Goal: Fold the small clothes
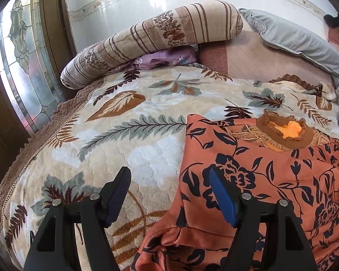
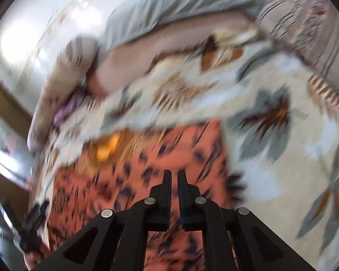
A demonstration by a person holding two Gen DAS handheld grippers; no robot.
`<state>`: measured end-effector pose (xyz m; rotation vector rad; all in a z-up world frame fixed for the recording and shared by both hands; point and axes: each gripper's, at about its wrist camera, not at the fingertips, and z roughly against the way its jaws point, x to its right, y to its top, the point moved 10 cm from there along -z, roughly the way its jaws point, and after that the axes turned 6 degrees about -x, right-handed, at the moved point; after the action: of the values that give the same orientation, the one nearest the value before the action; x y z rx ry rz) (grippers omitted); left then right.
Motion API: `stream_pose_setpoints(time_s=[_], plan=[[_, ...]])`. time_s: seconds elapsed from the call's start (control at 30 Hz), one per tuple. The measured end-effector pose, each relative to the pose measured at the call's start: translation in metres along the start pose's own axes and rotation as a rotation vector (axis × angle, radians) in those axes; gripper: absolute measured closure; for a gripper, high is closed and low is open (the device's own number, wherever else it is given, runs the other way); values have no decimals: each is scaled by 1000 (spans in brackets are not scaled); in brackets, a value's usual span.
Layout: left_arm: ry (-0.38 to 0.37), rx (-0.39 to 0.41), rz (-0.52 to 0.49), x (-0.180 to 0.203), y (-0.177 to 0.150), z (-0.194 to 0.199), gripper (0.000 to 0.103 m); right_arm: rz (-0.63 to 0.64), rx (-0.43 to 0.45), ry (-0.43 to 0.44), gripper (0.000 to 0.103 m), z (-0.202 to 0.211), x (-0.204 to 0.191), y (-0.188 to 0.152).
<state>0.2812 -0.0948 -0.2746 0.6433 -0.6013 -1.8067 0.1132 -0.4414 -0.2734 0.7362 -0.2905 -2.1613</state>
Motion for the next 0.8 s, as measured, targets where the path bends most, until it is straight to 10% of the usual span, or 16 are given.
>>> stream_pose_setpoints(time_s=[0.17, 0.53, 0.8], plan=[[28, -76, -48, 4, -13, -15, 30, 72, -245, -103, 94, -52, -9, -55], [17, -43, -80, 15, -8, -6, 30, 151, -87, 18, 94, -27, -54, -30], [2, -19, -79, 18, -2, 0, 30, 254, -169, 29, 94, -66, -90, -45]])
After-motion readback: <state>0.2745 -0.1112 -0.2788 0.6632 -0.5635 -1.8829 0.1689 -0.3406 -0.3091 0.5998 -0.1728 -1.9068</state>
